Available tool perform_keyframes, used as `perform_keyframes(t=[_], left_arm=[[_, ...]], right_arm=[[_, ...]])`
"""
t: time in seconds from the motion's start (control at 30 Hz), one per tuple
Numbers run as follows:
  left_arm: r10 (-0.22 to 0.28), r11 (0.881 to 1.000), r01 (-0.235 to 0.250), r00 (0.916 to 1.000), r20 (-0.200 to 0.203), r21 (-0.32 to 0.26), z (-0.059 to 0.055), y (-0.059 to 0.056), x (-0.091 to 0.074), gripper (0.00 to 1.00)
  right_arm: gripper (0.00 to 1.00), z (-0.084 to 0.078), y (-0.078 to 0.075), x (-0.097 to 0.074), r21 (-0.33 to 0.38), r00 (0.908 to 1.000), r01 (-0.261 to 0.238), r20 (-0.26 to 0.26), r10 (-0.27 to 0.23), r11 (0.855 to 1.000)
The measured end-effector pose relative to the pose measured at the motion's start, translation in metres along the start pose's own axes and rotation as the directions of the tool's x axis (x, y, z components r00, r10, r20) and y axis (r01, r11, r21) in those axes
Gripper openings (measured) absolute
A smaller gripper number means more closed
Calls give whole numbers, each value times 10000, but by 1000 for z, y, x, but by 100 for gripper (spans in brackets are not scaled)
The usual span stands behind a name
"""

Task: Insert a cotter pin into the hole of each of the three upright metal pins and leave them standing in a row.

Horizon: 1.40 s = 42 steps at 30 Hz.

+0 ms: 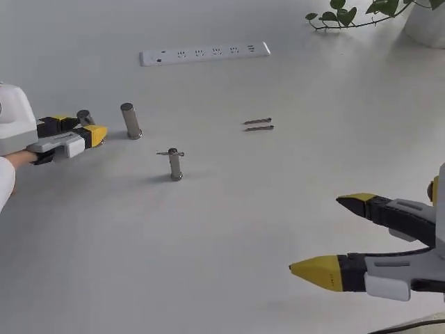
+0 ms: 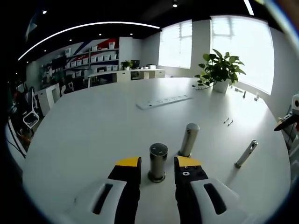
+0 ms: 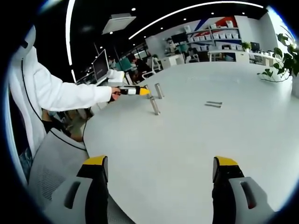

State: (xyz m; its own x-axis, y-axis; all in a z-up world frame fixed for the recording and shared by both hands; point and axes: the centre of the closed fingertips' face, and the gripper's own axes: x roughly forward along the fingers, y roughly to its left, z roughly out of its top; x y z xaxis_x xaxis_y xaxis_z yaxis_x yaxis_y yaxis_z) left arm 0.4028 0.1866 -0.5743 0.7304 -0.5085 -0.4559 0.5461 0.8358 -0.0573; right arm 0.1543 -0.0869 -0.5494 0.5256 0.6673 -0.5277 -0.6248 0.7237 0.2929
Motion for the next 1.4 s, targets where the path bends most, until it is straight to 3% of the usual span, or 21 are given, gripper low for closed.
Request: perform_keyframes(t=[0.17,0.43,0.53,0.73,0.87,1.0,1.17,1.4], left_arm=[[-118,9999,118,9999,-14,23,0,-1,1,12],[-54,9992,58,9999,-113,397,0,1,2,11],[37,10000,-37,10000,-68,73,0,3,3,11],[253,9995,-251,9995,-161,169,-1,6,2,10],[345,9989,-343,9994,-54,316,5,3,-7,10],[387,9984,-393,9992,141,418,15,-6,-20,10],[451,9970,-472,9983,360,606,25,-26,-41,10],[378,9972,-407,9982,470,627,24,-61,-69,10]], right_arm=[[90,2,-1,1,-32,10000,-27,25,27,10000],[88,1,-2,2,16,10000,22,46,-22,10000],[88,1,-1,1,2,10000,-2,71,2,10000],[86,2,1,1,-191,10000,-24,56,25,9998],[86,4,4,1,-237,9998,-170,137,173,9996],[86,6,5,3,-312,9995,-233,204,239,9992],[84,12,8,5,-439,9984,-416,375,433,9982],[84,17,14,3,-561,9966,-597,542,627,9966]])
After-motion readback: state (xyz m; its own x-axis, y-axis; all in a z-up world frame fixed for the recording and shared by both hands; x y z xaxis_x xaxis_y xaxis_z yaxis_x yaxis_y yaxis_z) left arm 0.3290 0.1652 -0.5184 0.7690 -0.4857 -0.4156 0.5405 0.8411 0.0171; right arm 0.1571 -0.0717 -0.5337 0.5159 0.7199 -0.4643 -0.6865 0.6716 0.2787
